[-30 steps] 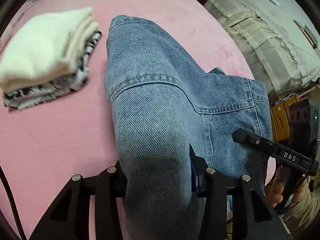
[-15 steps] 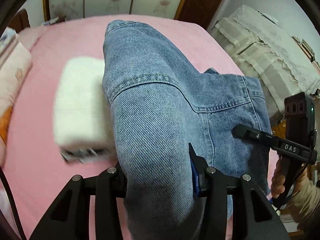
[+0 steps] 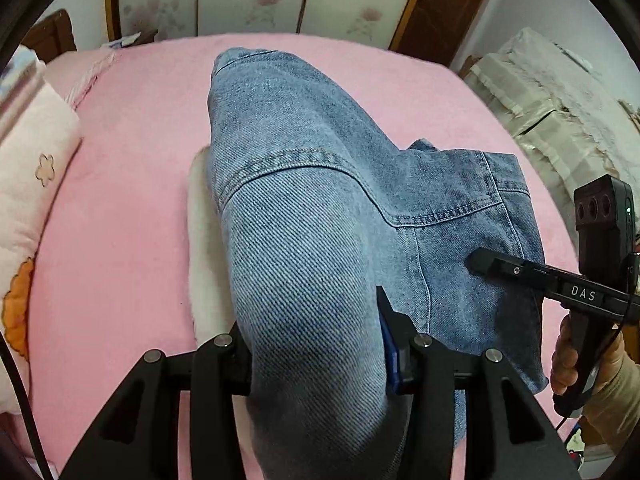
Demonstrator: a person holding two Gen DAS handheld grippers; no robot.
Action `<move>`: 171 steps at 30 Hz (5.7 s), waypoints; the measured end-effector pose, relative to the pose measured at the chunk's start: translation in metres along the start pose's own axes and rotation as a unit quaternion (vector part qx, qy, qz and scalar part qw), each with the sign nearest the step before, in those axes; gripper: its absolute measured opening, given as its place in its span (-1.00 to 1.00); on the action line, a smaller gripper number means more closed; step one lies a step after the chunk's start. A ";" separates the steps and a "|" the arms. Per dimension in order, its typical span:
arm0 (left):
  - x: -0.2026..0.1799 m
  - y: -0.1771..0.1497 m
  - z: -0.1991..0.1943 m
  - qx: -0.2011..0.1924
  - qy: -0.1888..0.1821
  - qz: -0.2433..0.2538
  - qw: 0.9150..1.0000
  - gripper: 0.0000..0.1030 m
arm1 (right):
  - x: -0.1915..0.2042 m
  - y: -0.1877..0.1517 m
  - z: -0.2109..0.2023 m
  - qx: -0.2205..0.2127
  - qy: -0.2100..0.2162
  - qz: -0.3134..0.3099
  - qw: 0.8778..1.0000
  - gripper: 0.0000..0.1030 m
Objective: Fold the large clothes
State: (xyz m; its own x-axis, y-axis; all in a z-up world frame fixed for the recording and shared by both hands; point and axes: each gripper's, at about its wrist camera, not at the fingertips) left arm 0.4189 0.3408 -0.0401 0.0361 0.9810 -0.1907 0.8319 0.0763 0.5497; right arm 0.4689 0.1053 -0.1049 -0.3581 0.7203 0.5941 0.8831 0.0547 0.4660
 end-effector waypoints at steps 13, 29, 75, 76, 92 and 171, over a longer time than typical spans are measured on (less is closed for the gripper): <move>0.034 -0.025 0.030 -0.020 -0.020 -0.031 0.999 0.17 | -0.026 -0.009 0.045 0.008 -0.033 -0.018 0.999 -0.41; -0.007 -0.029 -0.011 -0.030 0.077 -0.011 0.997 0.40 | 0.014 -0.013 -0.006 0.020 -0.144 -0.085 0.986 -0.15; -0.082 -0.093 -0.100 -0.040 0.073 -0.118 0.990 0.35 | 0.047 -0.086 -0.096 0.022 -0.185 -0.060 0.981 -0.64; -0.085 -0.098 -0.106 -0.037 0.071 -0.124 0.989 0.35 | 0.050 -0.089 -0.106 0.021 -0.183 -0.060 0.981 -0.63; -0.221 -0.216 -0.211 -0.018 0.101 -0.126 0.987 0.35 | 0.063 -0.193 -0.268 0.053 -0.188 -0.083 0.977 -0.63; -0.421 -0.339 -0.248 0.013 0.142 -0.045 0.989 0.35 | 0.049 -0.311 -0.415 0.033 -0.239 -0.103 0.965 0.02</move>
State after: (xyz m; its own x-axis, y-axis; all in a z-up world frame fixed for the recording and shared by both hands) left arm -0.0158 -0.0533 0.0558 -0.1927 0.9813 -0.0007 0.8391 0.1651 0.5183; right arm 0.0511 -0.1635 0.0511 -0.3607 0.9255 0.1153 0.8314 0.2631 0.4894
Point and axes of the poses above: each gripper's, at about its wrist camera, not at the fingertips, and z roughly the way its jaws point, x to its left, y to its top, and after that the axes turned 4 degrees about -x, right-handed
